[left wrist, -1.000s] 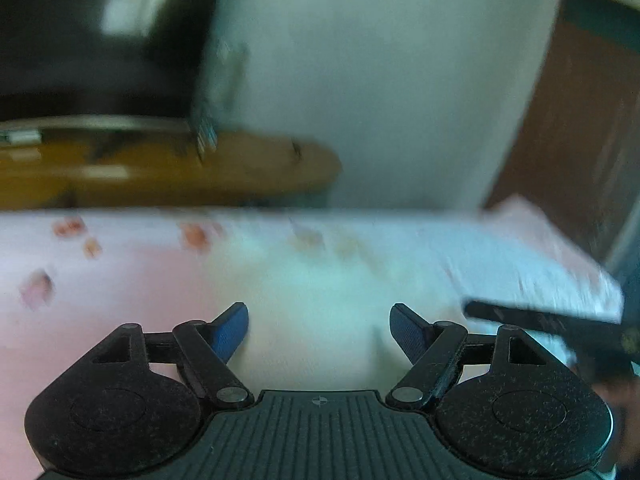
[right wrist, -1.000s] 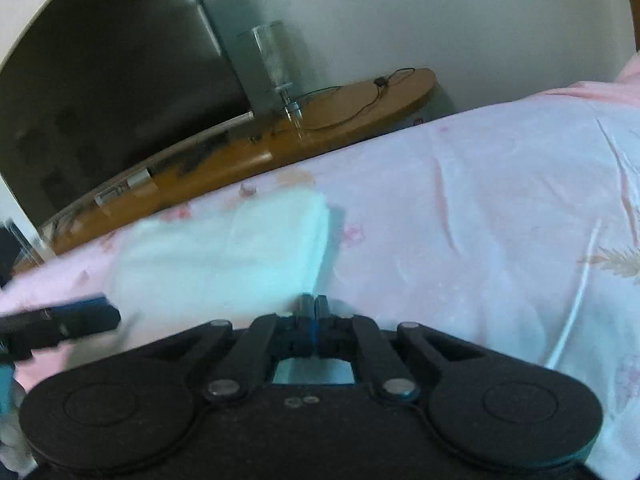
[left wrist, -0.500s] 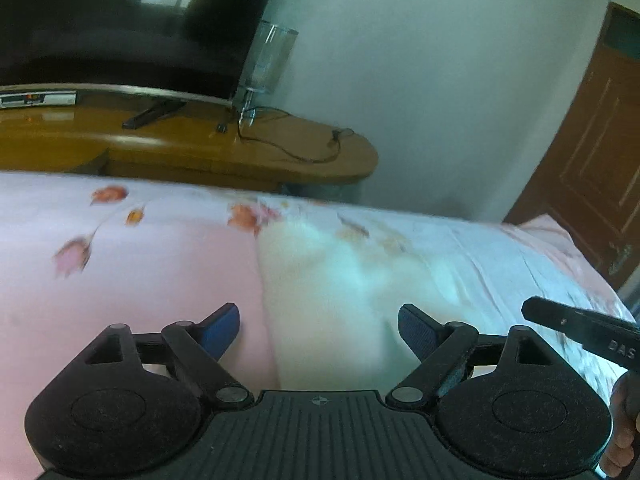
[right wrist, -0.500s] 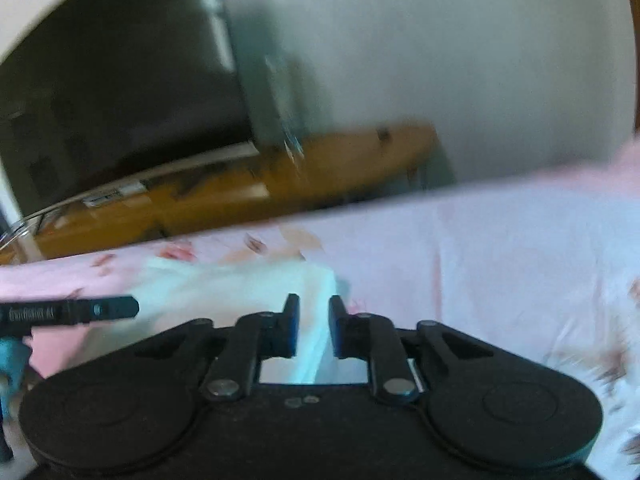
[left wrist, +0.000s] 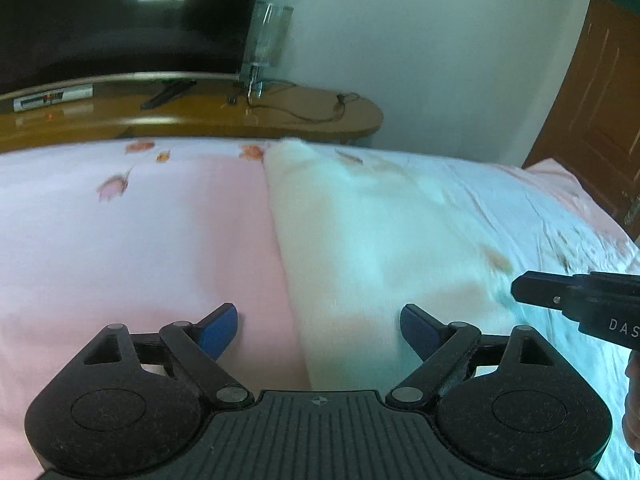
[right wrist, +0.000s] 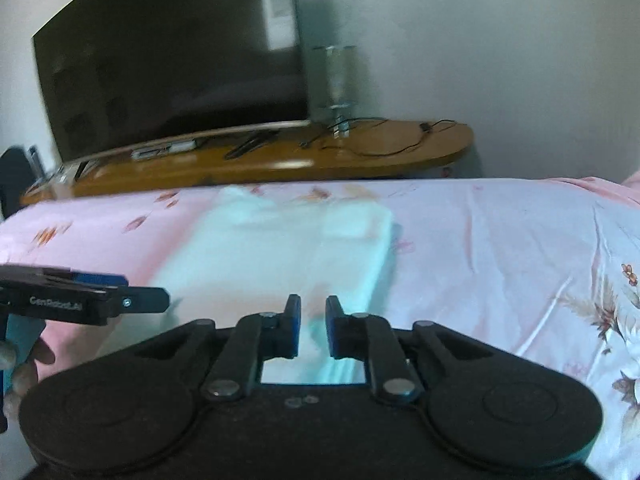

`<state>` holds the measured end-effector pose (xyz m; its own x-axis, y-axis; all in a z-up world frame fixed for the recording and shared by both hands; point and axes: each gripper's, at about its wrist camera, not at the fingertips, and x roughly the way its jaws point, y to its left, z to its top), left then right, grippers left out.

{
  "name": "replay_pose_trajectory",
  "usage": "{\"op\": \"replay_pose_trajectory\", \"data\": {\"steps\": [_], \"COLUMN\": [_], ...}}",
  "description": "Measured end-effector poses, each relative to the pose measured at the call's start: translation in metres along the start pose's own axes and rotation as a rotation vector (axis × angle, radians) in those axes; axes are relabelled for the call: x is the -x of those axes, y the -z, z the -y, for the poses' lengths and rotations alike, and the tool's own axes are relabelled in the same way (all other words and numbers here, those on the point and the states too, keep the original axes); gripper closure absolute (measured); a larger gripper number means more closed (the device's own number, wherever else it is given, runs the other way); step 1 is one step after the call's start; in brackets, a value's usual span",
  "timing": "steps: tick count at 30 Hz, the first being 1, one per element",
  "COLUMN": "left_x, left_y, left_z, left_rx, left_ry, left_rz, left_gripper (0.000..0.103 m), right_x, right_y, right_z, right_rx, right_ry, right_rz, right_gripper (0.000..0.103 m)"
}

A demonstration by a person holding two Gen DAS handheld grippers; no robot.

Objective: Fold small clothes

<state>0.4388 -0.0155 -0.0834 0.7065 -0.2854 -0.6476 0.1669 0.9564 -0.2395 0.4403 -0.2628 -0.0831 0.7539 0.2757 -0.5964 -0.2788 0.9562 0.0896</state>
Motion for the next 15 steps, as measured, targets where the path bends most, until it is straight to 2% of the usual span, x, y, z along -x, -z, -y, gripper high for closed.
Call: {"op": "replay_pose_trajectory", "data": {"steps": [5, 7, 8, 10, 12, 14, 15], "left_x": [0.01, 0.014, 0.016, 0.022, 0.024, 0.021, 0.016], "left_y": [0.019, 0.021, 0.021, 0.02, 0.014, 0.006, 0.0], "left_z": [0.002, 0.002, 0.001, -0.003, -0.01, -0.015, -0.019], "left_rx": [0.001, -0.013, -0.018, -0.022, -0.02, -0.015, 0.001], "left_ry": [-0.009, -0.014, -0.02, -0.037, -0.04, -0.021, 0.003], "left_rz": [-0.026, -0.032, -0.033, -0.026, -0.015, -0.004, -0.012], "left_gripper": [0.015, 0.015, 0.015, 0.015, 0.015, 0.015, 0.015], "right_x": [0.015, 0.002, 0.005, 0.015, 0.019, 0.03, 0.031], "right_y": [0.014, 0.026, 0.029, 0.024, 0.017, 0.01, 0.006], "right_z": [-0.02, -0.032, -0.033, -0.014, 0.001, 0.012, 0.021], "right_rx": [0.089, 0.239, 0.286, 0.227, 0.133, 0.014, -0.062], "right_ry": [-0.021, 0.056, 0.088, 0.132, 0.132, 0.056, 0.01], "right_rz": [-0.052, -0.11, -0.089, -0.101, -0.099, -0.06, -0.041], "right_gripper": [0.081, 0.083, 0.084, 0.074, 0.074, 0.075, 0.07]}}
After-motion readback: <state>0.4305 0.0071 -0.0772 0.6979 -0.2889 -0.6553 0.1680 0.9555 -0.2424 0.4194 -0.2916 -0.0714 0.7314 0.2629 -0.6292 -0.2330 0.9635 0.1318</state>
